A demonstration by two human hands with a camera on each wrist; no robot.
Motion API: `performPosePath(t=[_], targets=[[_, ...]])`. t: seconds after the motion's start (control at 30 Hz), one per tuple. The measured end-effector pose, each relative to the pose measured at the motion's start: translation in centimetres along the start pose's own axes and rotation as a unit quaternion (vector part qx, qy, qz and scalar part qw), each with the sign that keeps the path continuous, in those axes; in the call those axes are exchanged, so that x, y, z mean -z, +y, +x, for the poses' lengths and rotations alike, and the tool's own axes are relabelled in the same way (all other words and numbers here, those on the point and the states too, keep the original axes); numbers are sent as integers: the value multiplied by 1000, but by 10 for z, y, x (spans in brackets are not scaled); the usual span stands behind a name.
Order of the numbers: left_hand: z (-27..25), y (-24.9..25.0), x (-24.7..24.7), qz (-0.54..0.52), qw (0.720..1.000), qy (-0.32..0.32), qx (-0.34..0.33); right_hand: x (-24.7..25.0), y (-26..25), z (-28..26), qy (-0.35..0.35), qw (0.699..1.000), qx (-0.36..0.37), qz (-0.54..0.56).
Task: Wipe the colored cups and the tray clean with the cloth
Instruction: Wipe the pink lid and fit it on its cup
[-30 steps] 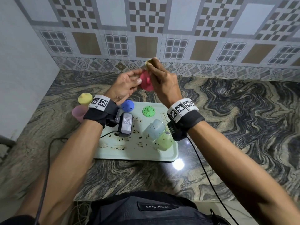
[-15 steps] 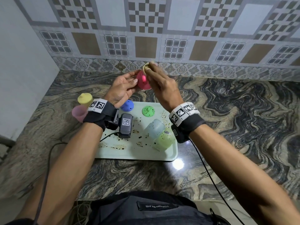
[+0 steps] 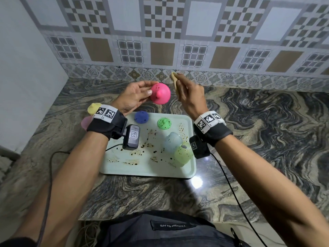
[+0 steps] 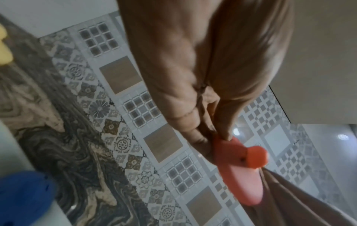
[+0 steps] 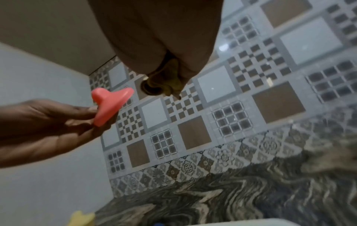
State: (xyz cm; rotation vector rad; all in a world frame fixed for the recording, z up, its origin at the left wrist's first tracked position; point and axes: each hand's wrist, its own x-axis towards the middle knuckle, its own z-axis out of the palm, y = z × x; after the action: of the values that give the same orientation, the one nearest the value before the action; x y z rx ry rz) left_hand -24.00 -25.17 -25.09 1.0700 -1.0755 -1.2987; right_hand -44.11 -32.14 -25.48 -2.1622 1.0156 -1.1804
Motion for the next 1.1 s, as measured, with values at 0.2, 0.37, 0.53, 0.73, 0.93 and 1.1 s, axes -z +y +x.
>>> performPosePath(t=[0.2, 0.37, 0.53, 0.73, 0.93, 1.1], targets=[[13, 9, -5, -49, 995, 83, -35, -10, -9, -12, -3, 999, -29, 42], [20, -2, -23, -60, 974, 217, 1, -20, -19, -15, 49, 996, -62, 51], [13, -1, -29, -126, 980, 149, 31, -20, -28, -13, 73, 996, -52, 21], [8, 3, -24, -99, 987, 128, 3, -16, -24, -13, 77, 997, -6, 28], [7, 9, -18, -57, 995, 78, -17, -13, -10, -5, -32, 992, 109, -54], [4, 12, -14, -19, 999, 49, -14, 3, -6, 9, 21, 996, 72, -46]])
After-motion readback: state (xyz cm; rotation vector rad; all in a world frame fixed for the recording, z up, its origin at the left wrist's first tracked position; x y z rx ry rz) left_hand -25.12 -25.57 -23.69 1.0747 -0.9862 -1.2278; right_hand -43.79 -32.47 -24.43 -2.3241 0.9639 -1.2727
